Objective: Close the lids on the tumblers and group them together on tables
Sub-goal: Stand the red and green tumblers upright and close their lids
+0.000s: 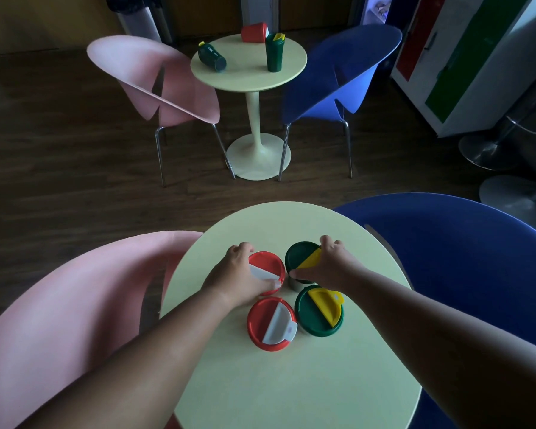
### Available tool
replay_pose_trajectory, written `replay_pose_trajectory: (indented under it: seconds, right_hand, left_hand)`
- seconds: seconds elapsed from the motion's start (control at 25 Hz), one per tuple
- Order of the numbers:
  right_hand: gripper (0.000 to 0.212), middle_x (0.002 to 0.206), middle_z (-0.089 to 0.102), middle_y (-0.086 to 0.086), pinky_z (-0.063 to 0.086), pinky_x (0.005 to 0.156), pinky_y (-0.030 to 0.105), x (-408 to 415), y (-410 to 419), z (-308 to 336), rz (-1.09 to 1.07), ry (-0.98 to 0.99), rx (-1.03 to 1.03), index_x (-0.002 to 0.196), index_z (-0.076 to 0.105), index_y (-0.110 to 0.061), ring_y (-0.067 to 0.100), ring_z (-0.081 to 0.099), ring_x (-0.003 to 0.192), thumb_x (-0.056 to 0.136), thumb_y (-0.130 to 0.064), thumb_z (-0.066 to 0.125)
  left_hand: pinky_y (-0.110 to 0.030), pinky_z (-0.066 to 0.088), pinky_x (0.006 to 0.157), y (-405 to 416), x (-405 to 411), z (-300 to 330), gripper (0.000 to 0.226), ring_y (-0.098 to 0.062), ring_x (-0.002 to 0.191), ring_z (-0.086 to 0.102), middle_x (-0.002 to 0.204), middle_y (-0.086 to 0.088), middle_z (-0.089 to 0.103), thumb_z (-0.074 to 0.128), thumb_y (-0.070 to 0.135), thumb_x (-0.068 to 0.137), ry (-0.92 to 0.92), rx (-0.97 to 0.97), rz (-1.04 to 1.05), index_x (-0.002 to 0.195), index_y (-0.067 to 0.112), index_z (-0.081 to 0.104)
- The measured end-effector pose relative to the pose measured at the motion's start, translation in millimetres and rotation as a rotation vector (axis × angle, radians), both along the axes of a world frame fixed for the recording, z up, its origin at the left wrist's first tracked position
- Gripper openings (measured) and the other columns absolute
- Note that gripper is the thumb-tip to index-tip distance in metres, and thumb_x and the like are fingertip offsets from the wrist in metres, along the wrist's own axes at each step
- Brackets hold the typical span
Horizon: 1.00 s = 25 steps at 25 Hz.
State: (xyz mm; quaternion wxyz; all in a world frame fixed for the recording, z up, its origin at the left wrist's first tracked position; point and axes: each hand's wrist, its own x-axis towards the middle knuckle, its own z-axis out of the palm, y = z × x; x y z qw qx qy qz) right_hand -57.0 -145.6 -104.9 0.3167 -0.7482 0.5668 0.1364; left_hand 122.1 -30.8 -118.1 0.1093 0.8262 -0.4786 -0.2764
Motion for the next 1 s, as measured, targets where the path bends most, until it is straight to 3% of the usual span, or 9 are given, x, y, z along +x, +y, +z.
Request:
replay_pose_trajectory:
  seconds: [0.08, 0.16, 0.28, 0.44, 0.56, 0.68, 0.84, 1.0]
  right_hand:
    - [0.096, 0.128, 0.050, 0.007, 0.044, 0.064, 0.029, 2, 4, -1, -0.041, 0.012, 0.009, 0.138, 0.037, -0.017, 0.022, 0.051, 0.096, 0.067, -0.070, 0.073]
    - [0.093, 0.127, 0.051, 0.006, 0.044, 0.066, 0.030, 4, 5, -2, -0.044, -0.017, 0.011, 0.137, 0.039, -0.016, 0.021, 0.049, 0.095, 0.067, -0.065, 0.076]
    - [0.097, 0.138, 0.045, 0.006, 0.046, 0.077, 0.032, 3, 0, -1, 0.072, -0.042, 0.019, 0.147, 0.032, -0.020, 0.025, 0.051, 0.112, 0.069, -0.054, 0.079]
    - [0.100, 0.152, 0.032, 0.006, 0.050, 0.091, 0.036, -1, -5, 3, 0.194, -0.067, 0.053, 0.155, 0.016, -0.027, 0.030, 0.042, 0.131, 0.076, -0.040, 0.075]
    - [0.093, 0.148, 0.036, 0.010, 0.049, 0.082, 0.032, 3, -1, -1, 0.047, -0.090, 0.037, 0.154, 0.021, -0.022, 0.029, 0.049, 0.123, 0.080, -0.050, 0.071]
    - [0.081, 0.137, 0.046, 0.010, 0.049, 0.073, 0.030, 6, 3, -6, -0.048, -0.074, -0.028, 0.145, 0.034, -0.018, 0.023, 0.052, 0.101, 0.081, -0.052, 0.071]
    - [0.065, 0.139, 0.045, 0.008, 0.051, 0.083, 0.035, 3, -2, -7, 0.063, -0.134, -0.040, 0.147, 0.037, -0.023, 0.028, 0.054, 0.115, 0.089, -0.034, 0.065]
    - [0.060, 0.142, 0.046, 0.005, 0.049, 0.091, 0.035, 1, -7, -6, 0.173, -0.172, -0.034, 0.145, 0.040, -0.025, 0.027, 0.049, 0.123, 0.089, -0.018, 0.060]
  left_hand:
    - [-0.032, 0.045, 0.088, 2, -8, -1, 0.095, -0.022, 0.119, 0.054, 0.137, -0.001, 0.046, 0.080, 0.066, 0.063, -0.030, 0.021, 0.032, 0.138, 0.024, 0.039]
    - [-0.032, 0.045, 0.086, 2, -12, -2, 0.091, -0.023, 0.118, 0.054, 0.136, -0.001, 0.047, 0.079, 0.063, 0.065, -0.050, 0.006, 0.020, 0.137, 0.022, 0.040]
    - [-0.032, 0.044, 0.097, -1, -3, 1, 0.088, -0.020, 0.128, 0.048, 0.144, 0.002, 0.042, 0.080, 0.048, 0.070, -0.031, -0.003, -0.083, 0.143, 0.024, 0.039]
    - [-0.023, 0.028, 0.112, -1, 11, 3, 0.095, -0.014, 0.143, 0.031, 0.158, 0.005, 0.029, 0.082, 0.032, 0.074, 0.160, 0.014, -0.201, 0.153, 0.027, 0.030]
    - [-0.031, 0.040, 0.103, 3, 3, -3, 0.089, -0.018, 0.131, 0.043, 0.147, 0.002, 0.039, 0.080, 0.053, 0.072, 0.142, -0.011, 0.032, 0.145, 0.027, 0.036]
    - [-0.030, 0.044, 0.088, 4, -4, -7, 0.074, -0.020, 0.116, 0.052, 0.132, 0.001, 0.051, 0.079, 0.050, 0.073, 0.078, -0.038, 0.124, 0.133, 0.022, 0.044]
    - [-0.025, 0.042, 0.088, 3, 0, -8, 0.060, -0.019, 0.115, 0.054, 0.133, 0.001, 0.057, 0.075, 0.029, 0.078, 0.137, -0.107, 0.103, 0.134, 0.024, 0.053]
    - [-0.022, 0.041, 0.085, 6, 4, -7, 0.059, -0.017, 0.110, 0.056, 0.129, 0.005, 0.060, 0.076, 0.028, 0.078, 0.151, -0.129, 0.085, 0.133, 0.028, 0.054]
